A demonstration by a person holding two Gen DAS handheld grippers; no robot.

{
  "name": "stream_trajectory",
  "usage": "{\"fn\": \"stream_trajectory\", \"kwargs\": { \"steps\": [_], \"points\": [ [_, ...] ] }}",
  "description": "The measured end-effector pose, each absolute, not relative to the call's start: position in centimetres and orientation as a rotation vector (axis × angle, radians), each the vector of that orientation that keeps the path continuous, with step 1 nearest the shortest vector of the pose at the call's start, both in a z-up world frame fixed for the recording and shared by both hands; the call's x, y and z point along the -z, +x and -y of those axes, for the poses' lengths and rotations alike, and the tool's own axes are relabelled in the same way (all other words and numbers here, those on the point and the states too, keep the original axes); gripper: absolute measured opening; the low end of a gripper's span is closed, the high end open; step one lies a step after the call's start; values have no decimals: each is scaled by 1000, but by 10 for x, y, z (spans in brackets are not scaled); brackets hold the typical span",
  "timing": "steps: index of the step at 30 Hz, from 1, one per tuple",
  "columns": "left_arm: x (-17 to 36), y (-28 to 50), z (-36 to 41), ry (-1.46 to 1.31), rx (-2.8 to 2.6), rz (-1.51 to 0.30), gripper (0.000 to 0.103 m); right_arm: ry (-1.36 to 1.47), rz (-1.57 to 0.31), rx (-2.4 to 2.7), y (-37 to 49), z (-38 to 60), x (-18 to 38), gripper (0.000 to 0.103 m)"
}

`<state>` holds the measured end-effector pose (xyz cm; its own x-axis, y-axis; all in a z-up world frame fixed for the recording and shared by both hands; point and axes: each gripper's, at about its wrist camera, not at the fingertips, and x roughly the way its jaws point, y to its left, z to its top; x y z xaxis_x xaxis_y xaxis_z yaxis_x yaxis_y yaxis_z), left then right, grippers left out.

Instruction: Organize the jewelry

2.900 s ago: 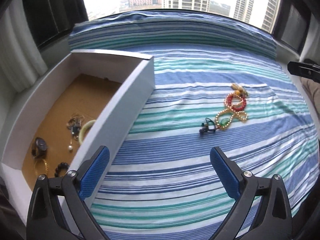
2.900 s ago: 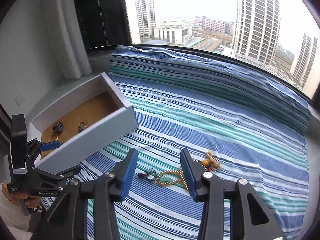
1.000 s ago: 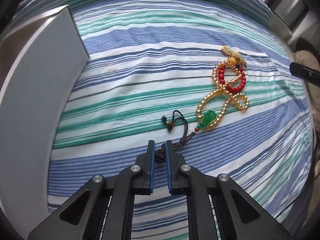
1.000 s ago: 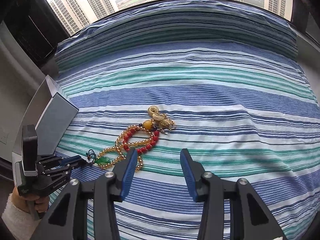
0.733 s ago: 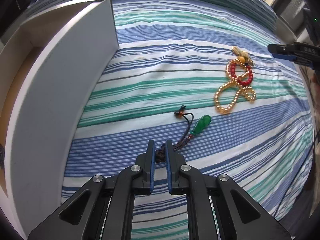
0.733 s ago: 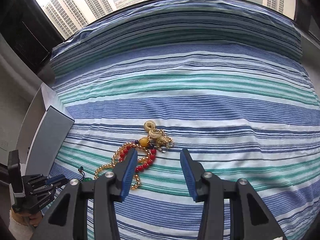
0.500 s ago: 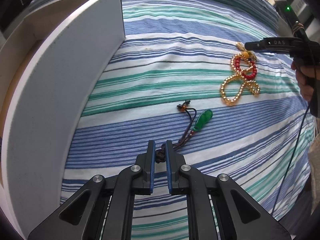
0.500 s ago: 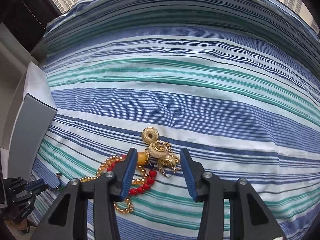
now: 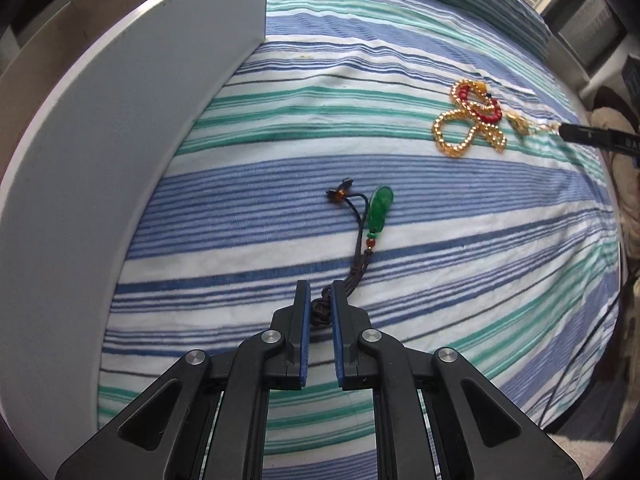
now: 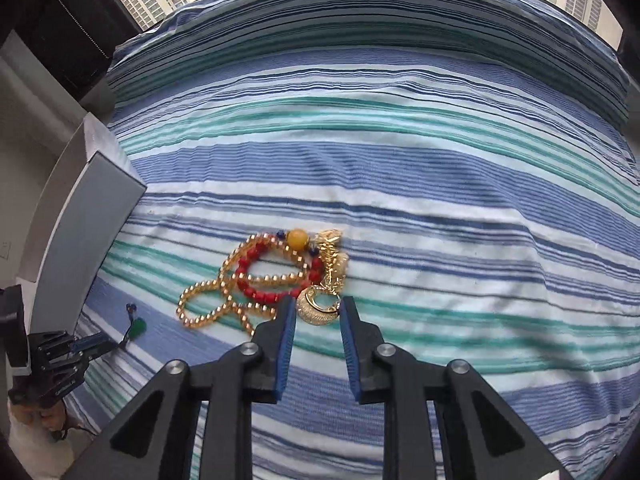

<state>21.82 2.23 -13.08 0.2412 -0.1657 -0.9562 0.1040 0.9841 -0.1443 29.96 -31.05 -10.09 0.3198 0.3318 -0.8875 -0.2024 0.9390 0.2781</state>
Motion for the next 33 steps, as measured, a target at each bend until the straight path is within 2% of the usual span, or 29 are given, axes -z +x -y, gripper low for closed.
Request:
{"fn": "stream_trajectory", "kwargs": {
  "steps": [7,8,9,10,11,12,18,22,33],
  "points": [
    [136,178,-16,-6,187,-1300,10,127,-1288,-382,210,309,133,23],
    [136,178,-15,-5,180,-1297,13,130,-1306,-369,201,309,138,25],
    [136,173,-17,-10,174,-1296,29,147,-1321,-356,193,311,142,27],
    [135,170,-18,-19,162,-1295,55,182,-1322,-353,185,314,143,33],
    [131,165,-22,-31,153,-1283,65,232,-1304,-348,179,322,140,47],
    [126,160,-27,-45,149,-1261,74,278,-1275,-336,171,329,137,49],
    [119,148,-33,-60,128,-1250,76,286,-1161,-190,153,360,114,49],
    [120,151,-25,-37,115,-1256,76,172,-1154,-192,165,341,118,49],
    [114,158,-19,35,57,-1234,77,161,-1157,-230,184,307,123,49]
  ]
}}
